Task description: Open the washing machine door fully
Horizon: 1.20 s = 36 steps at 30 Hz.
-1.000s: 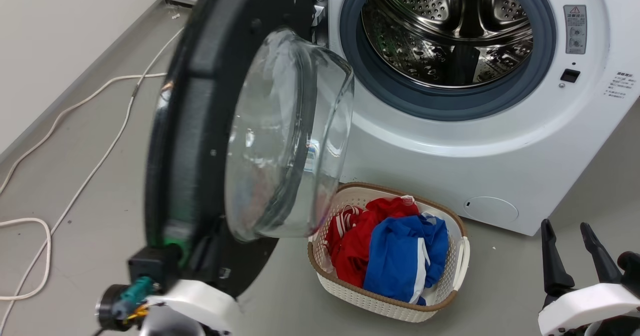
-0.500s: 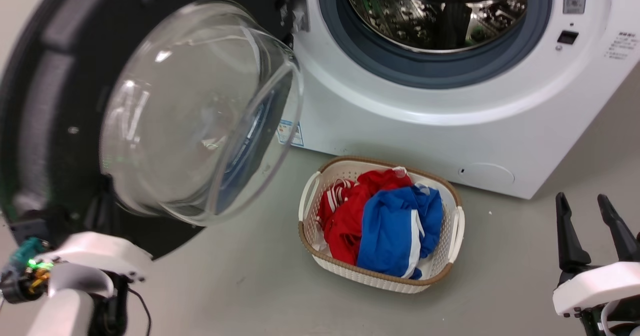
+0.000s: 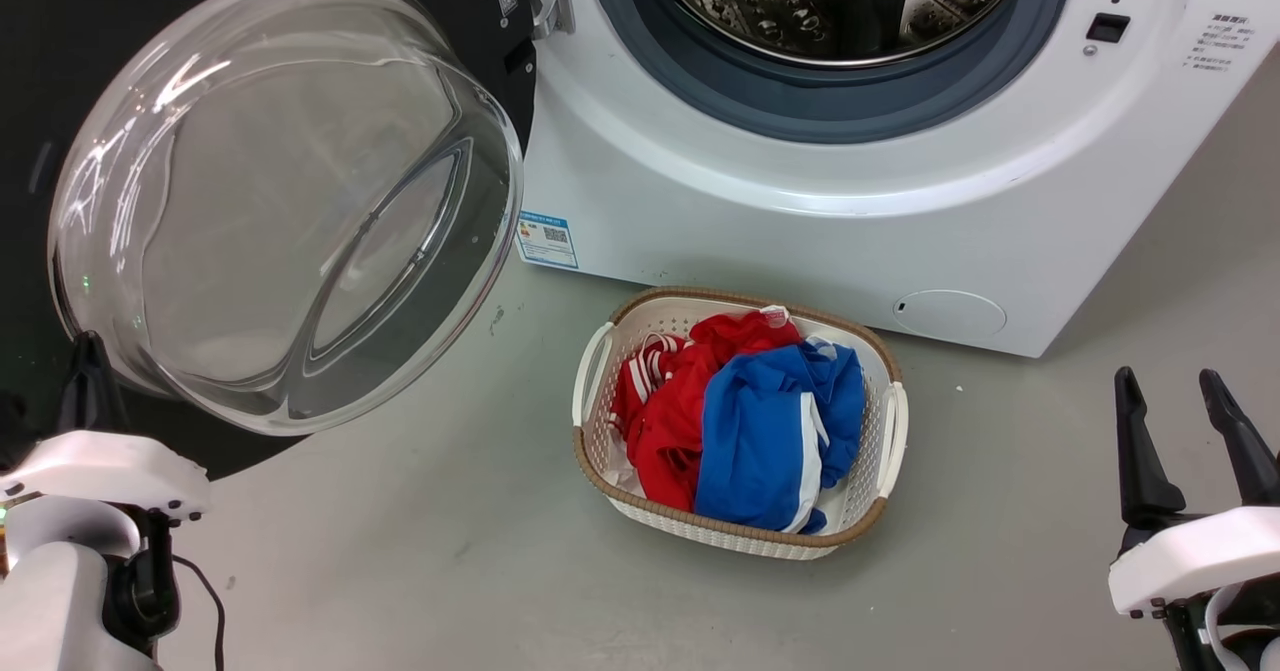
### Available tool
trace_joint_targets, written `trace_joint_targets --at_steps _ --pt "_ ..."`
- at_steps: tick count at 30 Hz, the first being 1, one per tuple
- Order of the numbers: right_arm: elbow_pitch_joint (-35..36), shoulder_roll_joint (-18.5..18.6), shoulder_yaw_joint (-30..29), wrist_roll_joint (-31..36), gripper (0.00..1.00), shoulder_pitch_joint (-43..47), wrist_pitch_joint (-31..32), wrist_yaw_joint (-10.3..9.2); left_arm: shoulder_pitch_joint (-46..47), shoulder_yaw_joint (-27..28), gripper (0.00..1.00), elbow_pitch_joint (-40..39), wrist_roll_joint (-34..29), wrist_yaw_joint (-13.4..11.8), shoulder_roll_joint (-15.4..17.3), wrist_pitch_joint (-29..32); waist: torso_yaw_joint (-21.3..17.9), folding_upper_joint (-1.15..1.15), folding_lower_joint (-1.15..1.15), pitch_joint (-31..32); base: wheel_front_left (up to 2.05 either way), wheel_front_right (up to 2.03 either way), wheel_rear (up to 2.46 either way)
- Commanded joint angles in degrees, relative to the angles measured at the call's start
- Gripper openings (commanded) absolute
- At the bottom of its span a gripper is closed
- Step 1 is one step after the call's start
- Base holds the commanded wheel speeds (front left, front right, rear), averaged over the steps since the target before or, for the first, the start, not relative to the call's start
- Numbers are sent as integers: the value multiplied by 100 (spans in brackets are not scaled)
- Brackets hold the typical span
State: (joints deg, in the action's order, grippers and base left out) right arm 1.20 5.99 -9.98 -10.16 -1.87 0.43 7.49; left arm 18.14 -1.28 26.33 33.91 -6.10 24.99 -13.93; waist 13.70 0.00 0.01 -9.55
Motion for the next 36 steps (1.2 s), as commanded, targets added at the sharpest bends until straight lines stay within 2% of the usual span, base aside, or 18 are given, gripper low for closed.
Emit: trace_joint_targets --at_steps 1,9,14,21,27,28,30,31,32,36 --pt "-24 -35 -15 35 100 -17 -27 1 40 -6 0 32 -65 12 -32 -48 3 0 -1 42 0 0 0" --pt "-179 -155 -1 26 100 168 -122 1 -696 23 0 -559 -369 -246 -226 -123 33 0 -1 540 0 0 0" --pt "-262 -241 -10 -18 100 393 -190 1 -1501 -79 0 -1338 -518 -480 -367 -73 63 0 -1 939 0 0 0" --pt "-210 -297 50 -47 100 531 -194 1 -2492 -414 0 -2703 -628 -750 -567 258 -33 0 -1 1139 0 0 0" --pt "-130 -304 118 12 100 536 -169 1 -2597 -867 0 -3160 -875 -764 -635 496 -270 0 -1 1180 0 0 0" --pt "-124 -303 139 16 100 515 -168 1 -2568 -969 10 -3163 -889 -742 -668 549 -342 0 -1 1183 0 0 0" --pt "-105 -305 209 40 100 466 -140 0 -2448 -1111 48 -3135 -949 -693 -679 601 -514 0 -1 1179 0 0 0" --pt "-85 -305 229 42 100 463 -129 1 -2381 -1183 86 -3088 -957 -649 -698 627 -591 0 -1 1177 0 0 0" --pt "-73 -304 253 58 100 451 -108 0 -2348 -1247 100 -3014 -977 -615 -717 644 -686 0 -1 1174 0 0 0" --pt "-59 -268 365 59 100 375 -49 1 -2106 -1389 100 -2714 -1064 -512 -734 550 -1076 0 -1 1167 0 0 0"
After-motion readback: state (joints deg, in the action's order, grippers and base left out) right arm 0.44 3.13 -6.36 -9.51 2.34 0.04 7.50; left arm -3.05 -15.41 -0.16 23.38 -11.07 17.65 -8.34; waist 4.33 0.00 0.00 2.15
